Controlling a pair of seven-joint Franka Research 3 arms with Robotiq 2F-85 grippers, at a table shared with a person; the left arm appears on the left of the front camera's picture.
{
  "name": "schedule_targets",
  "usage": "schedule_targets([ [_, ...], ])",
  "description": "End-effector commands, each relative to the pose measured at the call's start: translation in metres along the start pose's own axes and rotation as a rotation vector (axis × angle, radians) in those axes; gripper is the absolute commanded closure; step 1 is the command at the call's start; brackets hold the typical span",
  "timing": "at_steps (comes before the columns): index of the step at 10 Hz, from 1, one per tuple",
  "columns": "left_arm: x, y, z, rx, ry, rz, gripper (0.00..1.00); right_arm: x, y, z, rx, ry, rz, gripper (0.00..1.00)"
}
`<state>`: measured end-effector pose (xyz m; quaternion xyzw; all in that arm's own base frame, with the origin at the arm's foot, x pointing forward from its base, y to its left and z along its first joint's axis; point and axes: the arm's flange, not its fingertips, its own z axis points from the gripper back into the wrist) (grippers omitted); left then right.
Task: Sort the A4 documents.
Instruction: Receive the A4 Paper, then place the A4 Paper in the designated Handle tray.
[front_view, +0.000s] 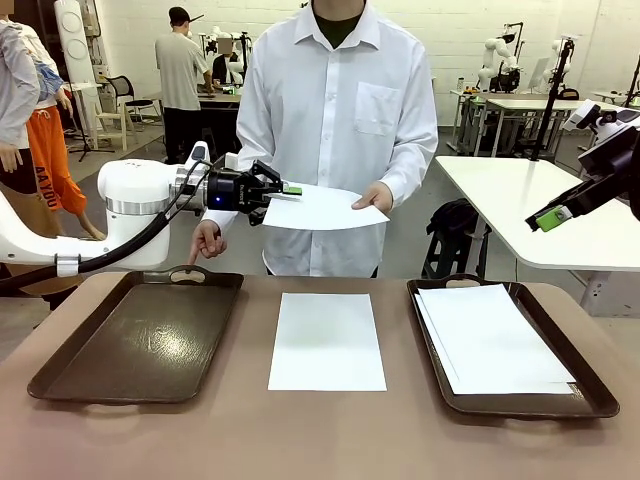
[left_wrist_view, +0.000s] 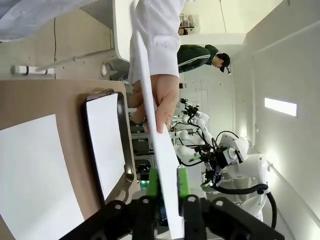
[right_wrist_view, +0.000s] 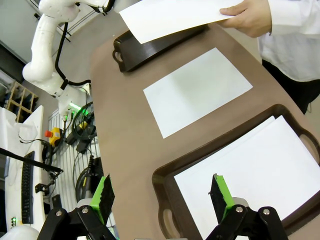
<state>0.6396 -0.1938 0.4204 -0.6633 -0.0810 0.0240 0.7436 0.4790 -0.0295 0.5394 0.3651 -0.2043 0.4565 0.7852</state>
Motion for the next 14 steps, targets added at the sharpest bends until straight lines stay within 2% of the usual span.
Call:
schedule_targets([
  [1,-0.005,-0.005,0.003,0.011,-0.009,0.020,0.99,0.000,0.000,-0.002,0.002,-0.001,0.002,0.00],
  [6,-0.007,-0.003,0.005,-0.007,-0.017,0.002,1.00,0.000,0.000,-0.002,0.002,-0.001,0.002,0.00],
  [7,-0.012,-0.007,0.005,0.019,-0.008,-0.086,1.00,0.000,0.000,-0.002,0.002,-0.001,0.002,0.00],
  [8,-0.001,0.002,0.004,-0.009,-0.006,0.007,1.00,0.000,0.000,-0.002,0.002,-0.001,0.002,0.00],
  [14,-0.001,0.002,0.004,-0.009,-0.006,0.007,1.00,0.000,0.000,-0.002,0.002,-0.001,0.002,0.00],
])
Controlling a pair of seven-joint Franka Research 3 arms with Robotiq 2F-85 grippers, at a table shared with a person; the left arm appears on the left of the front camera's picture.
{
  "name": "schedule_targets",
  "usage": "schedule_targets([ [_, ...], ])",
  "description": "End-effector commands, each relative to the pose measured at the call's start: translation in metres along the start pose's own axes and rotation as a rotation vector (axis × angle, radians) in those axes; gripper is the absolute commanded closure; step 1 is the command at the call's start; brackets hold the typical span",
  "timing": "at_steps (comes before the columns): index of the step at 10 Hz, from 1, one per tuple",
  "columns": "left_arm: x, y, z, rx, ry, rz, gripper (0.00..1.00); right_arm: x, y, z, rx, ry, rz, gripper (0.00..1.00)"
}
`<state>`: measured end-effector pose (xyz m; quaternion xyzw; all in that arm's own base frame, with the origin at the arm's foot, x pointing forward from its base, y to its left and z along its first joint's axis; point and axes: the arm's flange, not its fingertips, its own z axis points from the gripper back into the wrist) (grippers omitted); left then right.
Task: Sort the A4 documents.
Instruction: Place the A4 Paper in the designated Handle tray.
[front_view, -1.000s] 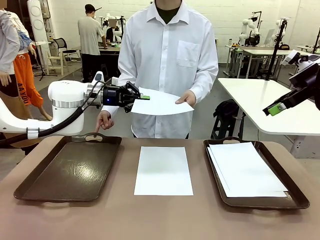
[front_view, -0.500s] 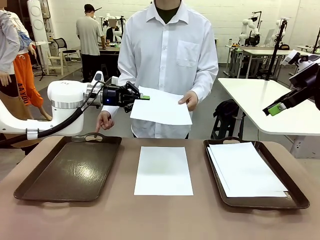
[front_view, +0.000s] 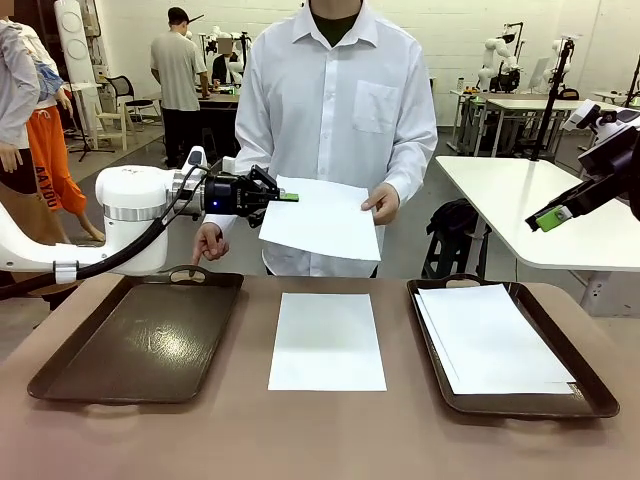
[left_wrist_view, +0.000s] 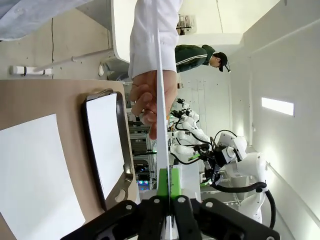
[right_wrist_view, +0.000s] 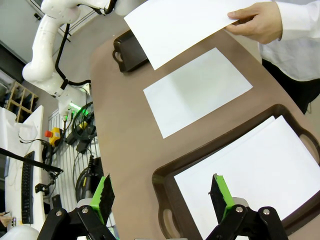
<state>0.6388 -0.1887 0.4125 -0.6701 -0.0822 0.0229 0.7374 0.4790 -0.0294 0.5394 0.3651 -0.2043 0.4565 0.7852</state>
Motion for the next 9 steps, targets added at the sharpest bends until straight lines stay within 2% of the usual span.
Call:
schedule_targets([
  [1,0.000,-0.007,-0.001,0.010,-0.005,0.009,1.00,0.000,0.000,-0.002,0.002,-0.001,0.002,0.00],
  [7,0.000,0.000,0.000,0.000,0.000,-0.001,0.99,0.000,0.000,-0.002,0.002,-0.001,0.002,0.00],
  [9,-0.012,-0.024,0.010,0.077,0.023,-0.072,0.99,0.000,0.000,-0.002,0.002,-0.001,0.002,0.00],
])
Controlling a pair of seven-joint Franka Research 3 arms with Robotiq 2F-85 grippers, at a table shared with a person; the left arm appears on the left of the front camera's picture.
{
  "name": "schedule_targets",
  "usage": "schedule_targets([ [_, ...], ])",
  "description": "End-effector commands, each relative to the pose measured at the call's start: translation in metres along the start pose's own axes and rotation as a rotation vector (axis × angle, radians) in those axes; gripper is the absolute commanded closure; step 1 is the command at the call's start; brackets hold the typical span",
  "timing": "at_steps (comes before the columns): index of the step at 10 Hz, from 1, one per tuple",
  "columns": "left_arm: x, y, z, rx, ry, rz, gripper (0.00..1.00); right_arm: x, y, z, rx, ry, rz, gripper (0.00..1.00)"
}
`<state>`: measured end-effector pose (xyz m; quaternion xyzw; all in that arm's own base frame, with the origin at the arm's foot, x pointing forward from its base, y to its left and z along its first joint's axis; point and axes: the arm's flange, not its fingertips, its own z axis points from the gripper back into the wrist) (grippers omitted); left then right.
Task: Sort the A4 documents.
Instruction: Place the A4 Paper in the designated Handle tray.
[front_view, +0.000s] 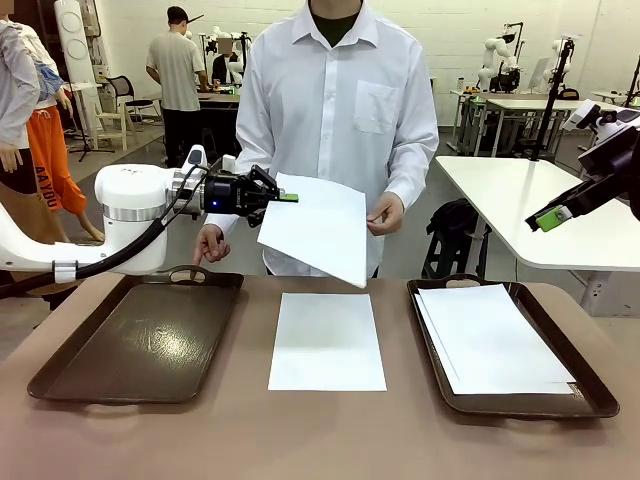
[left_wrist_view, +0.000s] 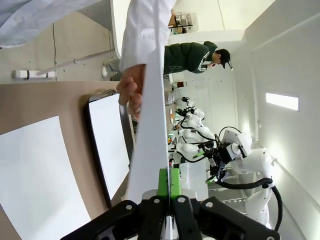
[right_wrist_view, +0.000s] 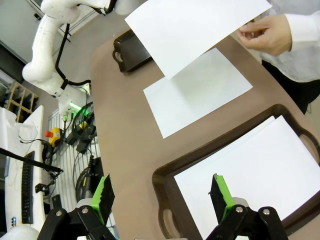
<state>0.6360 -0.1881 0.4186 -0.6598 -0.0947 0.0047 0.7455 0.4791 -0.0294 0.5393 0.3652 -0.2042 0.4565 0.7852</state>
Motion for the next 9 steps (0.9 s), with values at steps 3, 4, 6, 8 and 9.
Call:
schedule_targets([
  [3,-0.046,-0.053,0.043,0.157,-0.027,-0.055,0.99,0.000,0.000,-0.001,0.002,-0.001,0.002,0.00],
  [4,-0.057,-0.058,0.056,0.162,-0.037,-0.039,0.99,0.000,0.000,-0.001,0.002,-0.001,0.002,0.00],
  [6,-0.078,-0.056,0.079,0.160,-0.069,0.041,0.99,0.000,0.000,-0.001,0.002,-0.001,0.002,0.00],
  [8,-0.094,-0.041,0.104,0.216,-0.059,0.100,0.99,0.000,0.000,-0.001,0.002,-0.001,0.002,0.00],
  [9,-0.101,-0.038,0.114,0.244,-0.043,0.094,0.99,0.000,0.000,-0.001,0.002,-0.001,0.002,0.00],
])
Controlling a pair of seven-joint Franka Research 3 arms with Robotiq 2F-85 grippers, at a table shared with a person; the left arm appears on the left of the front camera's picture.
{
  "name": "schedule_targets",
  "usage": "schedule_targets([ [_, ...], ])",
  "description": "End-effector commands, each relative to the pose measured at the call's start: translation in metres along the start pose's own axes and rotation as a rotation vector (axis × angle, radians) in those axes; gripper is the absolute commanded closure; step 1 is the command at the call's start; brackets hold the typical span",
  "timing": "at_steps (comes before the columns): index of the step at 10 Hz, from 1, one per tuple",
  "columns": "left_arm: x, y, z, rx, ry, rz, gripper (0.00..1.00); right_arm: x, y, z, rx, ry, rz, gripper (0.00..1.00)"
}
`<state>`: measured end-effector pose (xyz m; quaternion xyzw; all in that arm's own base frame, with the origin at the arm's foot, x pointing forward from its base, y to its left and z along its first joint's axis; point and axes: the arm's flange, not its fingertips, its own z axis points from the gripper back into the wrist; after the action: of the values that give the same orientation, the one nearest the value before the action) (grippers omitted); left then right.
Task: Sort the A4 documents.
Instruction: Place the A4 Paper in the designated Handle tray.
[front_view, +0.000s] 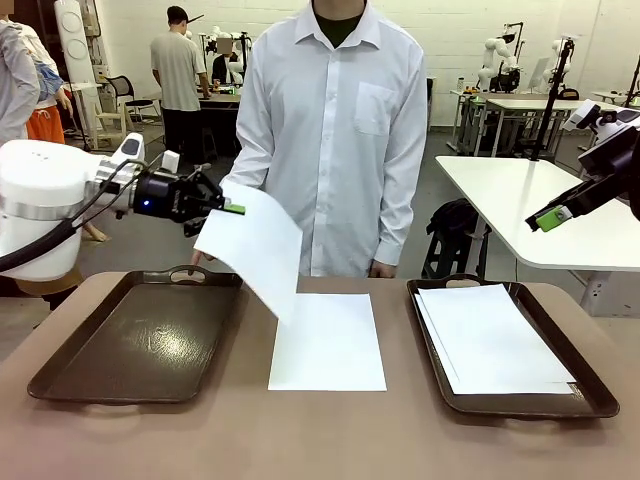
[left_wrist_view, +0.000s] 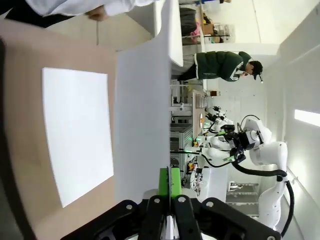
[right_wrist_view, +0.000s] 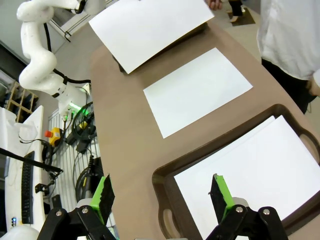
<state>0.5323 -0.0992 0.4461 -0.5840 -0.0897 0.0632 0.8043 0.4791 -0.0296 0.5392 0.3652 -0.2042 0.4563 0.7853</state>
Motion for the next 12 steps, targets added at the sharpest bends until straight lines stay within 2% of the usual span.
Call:
schedule_targets([
  [1,-0.018,-0.002,0.021,0.096,0.030,-0.030,0.99,0.000,0.000,-0.002,0.002,-0.001,0.002,0.00],
  [3,-0.023,0.006,0.036,0.112,0.078,-0.022,0.99,0.000,0.000,-0.002,0.002,-0.001,0.002,0.00],
  [5,-0.026,0.020,0.046,0.220,0.117,-0.016,0.99,0.000,0.000,-0.002,0.002,-0.001,0.002,0.00],
  [7,-0.022,0.043,0.049,0.237,0.119,-0.006,0.99,0.000,0.000,-0.002,0.002,-0.001,0.002,0.00],
  [9,-0.018,0.075,0.055,0.337,0.076,-0.012,0.99,0.000,0.000,-0.002,0.002,-0.001,0.002,0.00],
  [12,-0.019,0.100,0.065,0.492,0.073,-0.033,0.99,0.000,0.000,-0.002,0.002,-0.001,0.002,0.00],
])
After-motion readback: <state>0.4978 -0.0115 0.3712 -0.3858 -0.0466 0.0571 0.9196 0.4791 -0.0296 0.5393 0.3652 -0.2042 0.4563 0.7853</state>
